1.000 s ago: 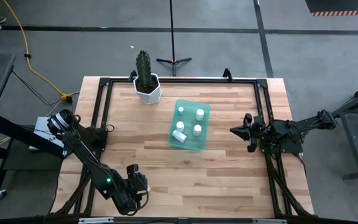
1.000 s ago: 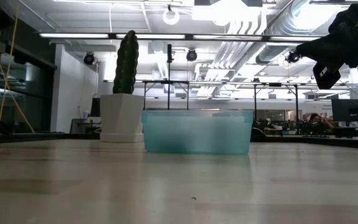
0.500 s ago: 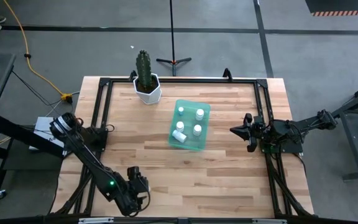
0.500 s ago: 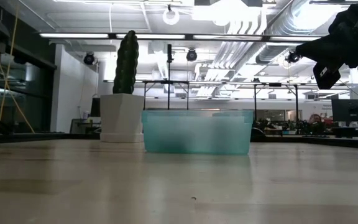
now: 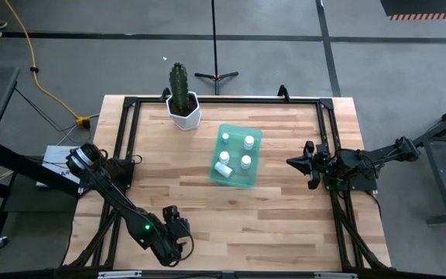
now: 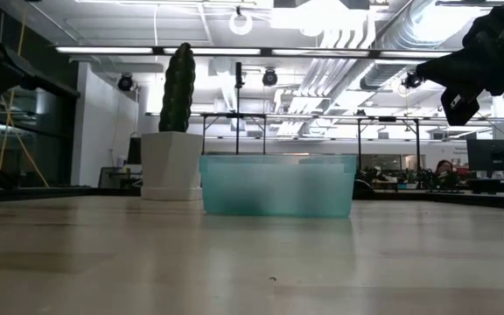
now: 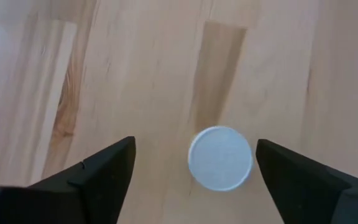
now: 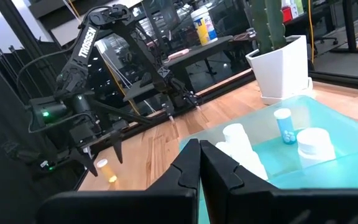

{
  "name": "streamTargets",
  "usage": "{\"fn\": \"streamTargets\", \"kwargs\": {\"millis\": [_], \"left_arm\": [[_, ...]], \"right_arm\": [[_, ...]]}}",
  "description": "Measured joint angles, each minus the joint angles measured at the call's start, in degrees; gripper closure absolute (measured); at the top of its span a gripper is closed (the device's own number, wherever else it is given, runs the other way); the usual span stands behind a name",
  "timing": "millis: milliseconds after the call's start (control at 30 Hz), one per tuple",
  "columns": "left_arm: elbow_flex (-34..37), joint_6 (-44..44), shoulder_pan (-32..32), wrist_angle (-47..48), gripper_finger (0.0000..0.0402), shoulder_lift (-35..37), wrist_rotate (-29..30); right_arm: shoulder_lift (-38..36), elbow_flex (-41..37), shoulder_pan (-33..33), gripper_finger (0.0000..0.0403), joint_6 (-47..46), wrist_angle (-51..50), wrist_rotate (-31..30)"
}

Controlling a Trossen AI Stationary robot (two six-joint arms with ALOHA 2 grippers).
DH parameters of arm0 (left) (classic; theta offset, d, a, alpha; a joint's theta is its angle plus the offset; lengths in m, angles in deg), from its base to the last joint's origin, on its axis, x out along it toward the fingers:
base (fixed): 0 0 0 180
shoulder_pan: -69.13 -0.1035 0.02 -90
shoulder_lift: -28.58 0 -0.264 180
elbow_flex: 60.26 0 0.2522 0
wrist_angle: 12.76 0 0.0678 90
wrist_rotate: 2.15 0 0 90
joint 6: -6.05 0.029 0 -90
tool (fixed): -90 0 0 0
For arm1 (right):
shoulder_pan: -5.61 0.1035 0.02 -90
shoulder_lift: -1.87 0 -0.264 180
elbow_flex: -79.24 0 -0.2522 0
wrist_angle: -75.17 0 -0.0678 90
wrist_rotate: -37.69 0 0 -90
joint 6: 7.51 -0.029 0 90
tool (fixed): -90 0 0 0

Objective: Pick and place pill bottles into a basket
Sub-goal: Put the yellow pill bottle into the blue bin

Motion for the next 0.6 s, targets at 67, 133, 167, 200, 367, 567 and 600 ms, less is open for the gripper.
{"fn": "streamTargets", "kwargs": {"millis": [67, 133, 167, 200, 367, 567, 600], "left_arm": [[-0.1, 0.5, -0.3, -0.1, 0.0048, -0.2, 0.1], [0.0, 0.5, -0.3, 0.1, 0.0060, -0.5, 0.3], [0.0, 0.5, -0.3, -0.2, 0.0065, -0.7, 0.2], [0.0, 0.5, -0.3, -0.2, 0.0070, -0.9, 0.1], [0.0, 1.6, -0.3, -0.7, 0.0090, -1.6, 0.0], [0.0, 1.8, -0.3, -0.8, 0.0111, -1.8, -0.3], [0.0, 1.7, -0.3, -1.0, 0.0115, -1.8, -0.6]], "right_arm": [[0.0, 0.0, 0.0, 0.0402, 0.0, 0.0, 0.0], [0.0, 0.0, 0.0, 0.0402, 0.1, 0.0, 0.0], [0.0, 0.0, 0.0, 0.0402, 0.0, 0.0, 0.0], [0.0, 0.0, 0.0, 0.0402, 0.0, 0.0, 0.0], [0.0, 0.0, 0.0, 0.0402, 0.1, 0.0, 0.0], [0.0, 0.0, 0.0, 0.0402, 0.0, 0.0, -0.2], [0.0, 0.0, 0.0, 0.0402, 0.1, 0.0, -0.2]]}}
